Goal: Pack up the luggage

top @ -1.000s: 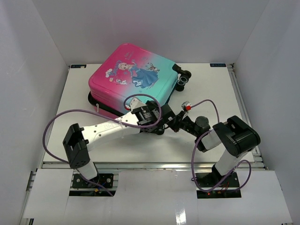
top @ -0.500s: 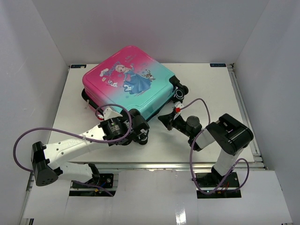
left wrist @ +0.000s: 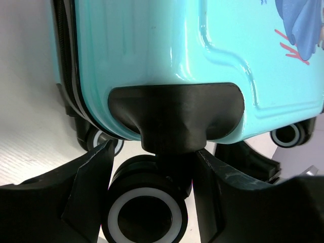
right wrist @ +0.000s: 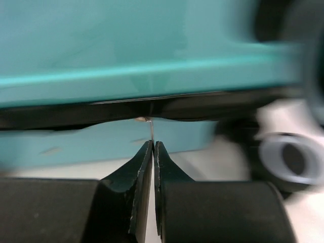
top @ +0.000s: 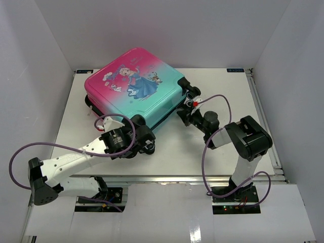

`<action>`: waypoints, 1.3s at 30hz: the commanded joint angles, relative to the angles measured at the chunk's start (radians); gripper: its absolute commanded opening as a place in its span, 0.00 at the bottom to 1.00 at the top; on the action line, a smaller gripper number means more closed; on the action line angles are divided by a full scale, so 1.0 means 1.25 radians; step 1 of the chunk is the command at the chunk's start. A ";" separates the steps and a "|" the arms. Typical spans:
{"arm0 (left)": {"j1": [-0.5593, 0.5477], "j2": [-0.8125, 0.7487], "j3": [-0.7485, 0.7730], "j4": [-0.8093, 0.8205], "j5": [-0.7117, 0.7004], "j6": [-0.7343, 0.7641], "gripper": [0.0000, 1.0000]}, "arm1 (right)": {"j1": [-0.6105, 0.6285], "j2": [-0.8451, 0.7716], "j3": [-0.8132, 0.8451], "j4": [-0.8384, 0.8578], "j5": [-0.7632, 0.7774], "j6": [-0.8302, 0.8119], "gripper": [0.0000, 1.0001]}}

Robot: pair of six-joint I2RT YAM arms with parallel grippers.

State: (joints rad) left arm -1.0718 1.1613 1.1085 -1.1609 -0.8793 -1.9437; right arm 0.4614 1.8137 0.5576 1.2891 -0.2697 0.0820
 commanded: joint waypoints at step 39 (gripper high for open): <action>0.137 0.523 0.691 0.532 0.180 1.067 0.48 | -0.208 0.235 0.227 0.389 -0.032 0.215 0.08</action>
State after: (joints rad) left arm -0.9685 1.6391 1.7257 -0.3231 -0.6622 -0.4718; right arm 0.2311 2.0945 0.8691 1.3452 -0.3501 0.3392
